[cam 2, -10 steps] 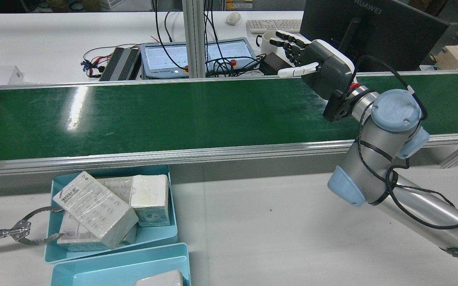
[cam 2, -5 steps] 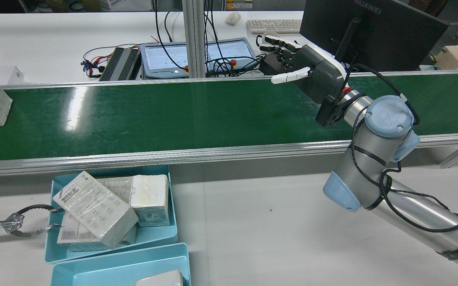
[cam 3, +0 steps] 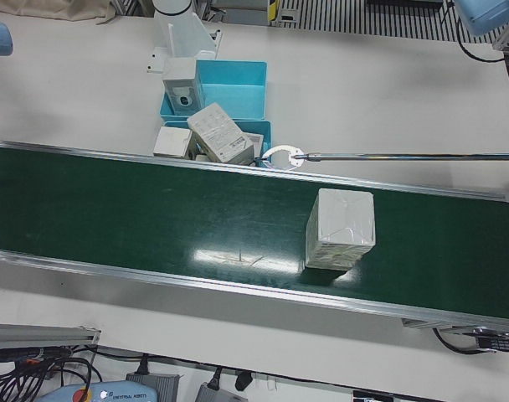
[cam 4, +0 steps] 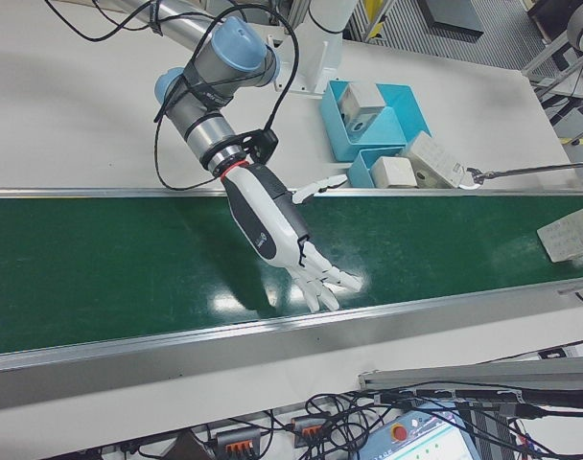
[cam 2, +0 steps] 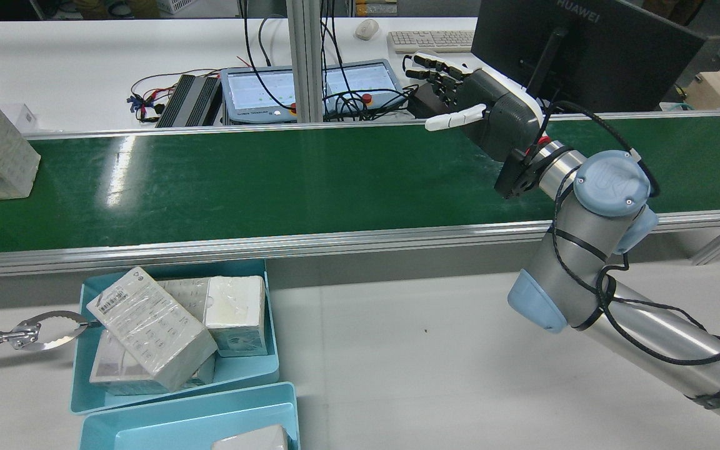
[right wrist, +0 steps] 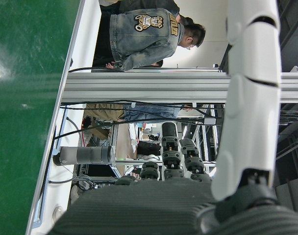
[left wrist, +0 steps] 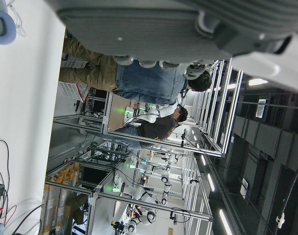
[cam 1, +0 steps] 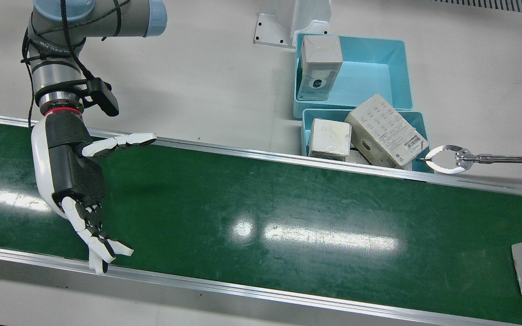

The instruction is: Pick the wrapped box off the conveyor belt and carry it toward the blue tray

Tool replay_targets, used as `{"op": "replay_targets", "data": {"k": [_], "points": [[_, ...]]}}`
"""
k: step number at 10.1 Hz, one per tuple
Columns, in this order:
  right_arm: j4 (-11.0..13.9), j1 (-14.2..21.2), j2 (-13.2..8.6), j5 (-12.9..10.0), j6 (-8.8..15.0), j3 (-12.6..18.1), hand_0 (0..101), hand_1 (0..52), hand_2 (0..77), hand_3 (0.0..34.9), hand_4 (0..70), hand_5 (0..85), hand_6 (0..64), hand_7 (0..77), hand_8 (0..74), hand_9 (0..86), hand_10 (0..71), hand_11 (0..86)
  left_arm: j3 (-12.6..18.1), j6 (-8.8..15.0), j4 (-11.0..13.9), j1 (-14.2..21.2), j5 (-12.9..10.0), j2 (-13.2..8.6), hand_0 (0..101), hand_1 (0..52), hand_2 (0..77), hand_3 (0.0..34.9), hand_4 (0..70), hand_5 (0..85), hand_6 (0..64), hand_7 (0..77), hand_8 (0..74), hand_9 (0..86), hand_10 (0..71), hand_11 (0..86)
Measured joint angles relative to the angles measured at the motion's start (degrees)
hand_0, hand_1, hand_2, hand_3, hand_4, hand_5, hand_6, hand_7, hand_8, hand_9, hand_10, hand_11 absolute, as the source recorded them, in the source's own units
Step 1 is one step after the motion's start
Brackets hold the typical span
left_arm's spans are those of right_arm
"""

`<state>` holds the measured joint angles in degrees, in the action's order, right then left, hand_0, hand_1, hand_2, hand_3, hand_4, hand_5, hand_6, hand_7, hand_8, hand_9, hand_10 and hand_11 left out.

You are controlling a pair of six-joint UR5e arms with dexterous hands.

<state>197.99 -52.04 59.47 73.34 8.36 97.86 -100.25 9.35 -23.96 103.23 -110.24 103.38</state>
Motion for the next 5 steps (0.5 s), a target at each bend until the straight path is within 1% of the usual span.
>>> {"op": "replay_targets", "data": {"k": [1, 2, 4, 5], "points": [[-0.1, 0.0, 0.0, 0.0, 0.0, -0.3, 47, 13.1, 10.4, 0.0, 9.3, 10.4, 6.5, 19.6, 2.7, 6.0, 0.0, 1.1, 0.0, 0.0, 0.0, 0.0, 0.0, 0.0, 0, 0.0, 0.5, 0.0, 0.5, 1.1, 0.5, 0.5, 0.5, 0.0, 0.0, 0.0], [-0.7, 0.2, 0.0, 0.0, 0.0, -0.9, 47, 12.5, 11.4, 0.0, 7.6, 9.3, 6.5, 18.5, 2.7, 6.0, 0.0, 1.1, 0.0, 0.0, 0.0, 0.0, 0.0, 0.0, 0, 0.0, 0.5, 0.0, 0.5, 1.1, 0.5, 0.5, 0.5, 0.0, 0.0, 0.0], [-3.0, 0.6, 0.1, 0.0, 0.1, -1.8, 47, 12.5, 12.5, 0.0, 7.6, 9.8, 6.5, 18.5, 2.7, 7.6, 0.0, 1.1, 0.0, 0.0, 0.0, 0.0, 0.0, 0.0, 0, 0.0, 0.5, 0.0, 0.0, 1.1, 0.5, 0.5, 0.5, 0.0, 0.0, 0.5], [-3.6, 0.7, 0.1, 0.0, 0.1, -2.1, 47, 12.5, 12.5, 0.0, 7.6, 9.8, 6.5, 18.5, 2.7, 7.6, 0.0, 1.1, 0.0, 0.0, 0.0, 0.0, 0.0, 0.0, 0, 0.0, 0.5, 0.0, 0.0, 1.1, 0.5, 0.5, 0.5, 0.0, 0.0, 0.5]]}}
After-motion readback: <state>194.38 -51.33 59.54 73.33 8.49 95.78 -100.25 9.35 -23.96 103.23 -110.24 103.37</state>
